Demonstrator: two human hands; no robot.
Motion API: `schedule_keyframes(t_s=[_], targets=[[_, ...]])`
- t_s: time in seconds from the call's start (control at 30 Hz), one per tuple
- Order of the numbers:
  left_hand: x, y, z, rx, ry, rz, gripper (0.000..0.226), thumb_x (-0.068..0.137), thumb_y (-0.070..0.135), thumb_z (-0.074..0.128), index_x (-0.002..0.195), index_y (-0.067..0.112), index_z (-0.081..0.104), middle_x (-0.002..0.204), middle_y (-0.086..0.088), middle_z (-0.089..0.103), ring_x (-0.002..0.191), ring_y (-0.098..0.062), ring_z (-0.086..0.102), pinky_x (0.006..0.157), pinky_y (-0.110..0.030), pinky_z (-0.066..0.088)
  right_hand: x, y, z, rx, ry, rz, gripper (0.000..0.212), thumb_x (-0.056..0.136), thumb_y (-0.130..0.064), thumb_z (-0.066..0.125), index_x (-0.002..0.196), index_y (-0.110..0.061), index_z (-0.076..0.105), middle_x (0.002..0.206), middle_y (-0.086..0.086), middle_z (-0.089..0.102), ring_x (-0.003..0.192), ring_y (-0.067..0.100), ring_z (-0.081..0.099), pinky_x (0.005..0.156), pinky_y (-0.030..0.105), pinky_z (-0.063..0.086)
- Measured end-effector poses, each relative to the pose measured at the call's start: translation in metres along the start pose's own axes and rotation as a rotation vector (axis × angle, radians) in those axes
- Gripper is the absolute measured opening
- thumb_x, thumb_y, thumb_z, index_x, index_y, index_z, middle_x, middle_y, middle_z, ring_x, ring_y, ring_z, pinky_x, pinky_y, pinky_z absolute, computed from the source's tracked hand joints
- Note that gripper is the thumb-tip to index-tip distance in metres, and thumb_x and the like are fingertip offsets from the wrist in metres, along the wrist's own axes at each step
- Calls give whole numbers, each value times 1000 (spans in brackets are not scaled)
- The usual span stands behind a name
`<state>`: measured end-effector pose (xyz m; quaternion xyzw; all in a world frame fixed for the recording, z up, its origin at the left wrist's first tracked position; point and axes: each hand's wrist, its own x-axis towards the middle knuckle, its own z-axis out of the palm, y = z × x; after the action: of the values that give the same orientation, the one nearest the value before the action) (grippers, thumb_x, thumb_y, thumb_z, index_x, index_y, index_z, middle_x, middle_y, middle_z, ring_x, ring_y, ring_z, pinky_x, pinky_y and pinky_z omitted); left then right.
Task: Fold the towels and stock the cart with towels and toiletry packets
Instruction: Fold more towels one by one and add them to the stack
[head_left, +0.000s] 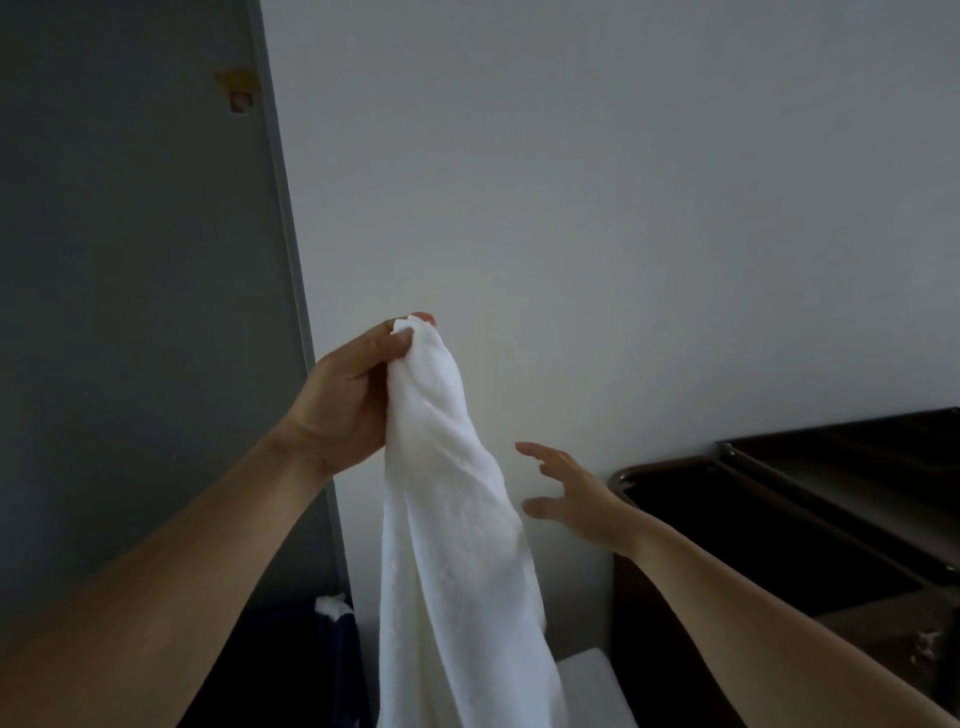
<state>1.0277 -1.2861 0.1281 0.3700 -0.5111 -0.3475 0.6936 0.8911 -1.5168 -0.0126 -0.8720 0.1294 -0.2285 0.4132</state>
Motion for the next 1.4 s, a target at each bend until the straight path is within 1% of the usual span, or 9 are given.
schedule_keyframes(t_s=[0.13, 0.27, 0.47, 0.6, 0.93, 1.1, 1.17, 1.23, 1.4], targets=[[4, 10, 6, -108, -126, 1, 14, 91, 26, 64, 100, 18, 70, 87, 2, 66, 82, -13, 68, 78, -29, 57, 4, -14, 17, 55, -141, -1, 75, 65, -35, 77, 131, -52, 47, 139, -25, 48, 127, -6, 43, 97, 20, 44], [8, 11, 1, -29, -100, -8, 14, 92, 25, 61, 101, 17, 69, 85, 1, 65, 80, -14, 67, 77, -30, 57, -2, -13, 24, 84, -241, 39, 31, 56, -38, 75, 86, -39, 74, 89, -25, 73, 85, -11, 66, 71, 7, 48], [6, 11, -34, 97, 195, 63, 16, 88, 26, 64, 100, 19, 71, 92, 0, 69, 86, -16, 69, 76, -32, 58, -35, 31, -10, 150, -135, 181, 27, 77, -18, 83, 102, -13, 74, 97, 2, 75, 96, 20, 70, 86, 30, 55], [12, 7, -49, 176, 313, 56, 17, 96, 20, 57, 97, 20, 74, 92, 0, 71, 85, -14, 70, 75, -30, 58, -53, 41, -11, -32, -94, 193, 16, 81, -21, 79, 90, -27, 67, 76, -14, 69, 78, 7, 65, 72, 20, 49], [6, -16, -74, 474, 609, 93, 17, 98, 15, 59, 93, 24, 73, 88, 5, 67, 80, -8, 61, 67, -23, 50, -86, 11, -23, -567, -203, -48, 17, 89, -50, 66, 101, -39, 62, 84, -29, 57, 81, -5, 61, 65, 9, 42], [7, -29, -62, 430, 559, 79, 16, 97, 17, 61, 95, 25, 74, 92, 8, 71, 86, -7, 66, 69, -19, 52, -90, 12, 1, -248, -256, 152, 18, 99, -34, 57, 85, -34, 67, 78, -22, 65, 83, -1, 60, 72, 11, 43], [9, -31, -59, 453, 525, 83, 20, 97, 18, 61, 91, 29, 76, 90, 11, 72, 86, -4, 67, 69, -18, 53, -94, 18, 5, -316, -337, 145, 12, 96, -43, 59, 97, -35, 67, 84, -27, 63, 88, -4, 58, 77, 12, 42], [9, -32, -59, 475, 507, 94, 23, 97, 18, 61, 89, 32, 77, 89, 12, 72, 85, -4, 67, 70, -19, 53, -98, 24, 12, -450, -391, 90, 40, 85, -62, 61, 116, -35, 62, 87, -29, 54, 85, -9, 54, 74, 11, 39], [2, -37, -74, 807, 443, 107, 19, 98, 19, 59, 97, 33, 72, 94, 15, 70, 91, -3, 64, 73, -15, 48, -96, 28, 14, -524, -294, 138, 22, 87, -59, 64, 89, -37, 58, 79, -18, 58, 75, 0, 59, 62, 13, 38]])
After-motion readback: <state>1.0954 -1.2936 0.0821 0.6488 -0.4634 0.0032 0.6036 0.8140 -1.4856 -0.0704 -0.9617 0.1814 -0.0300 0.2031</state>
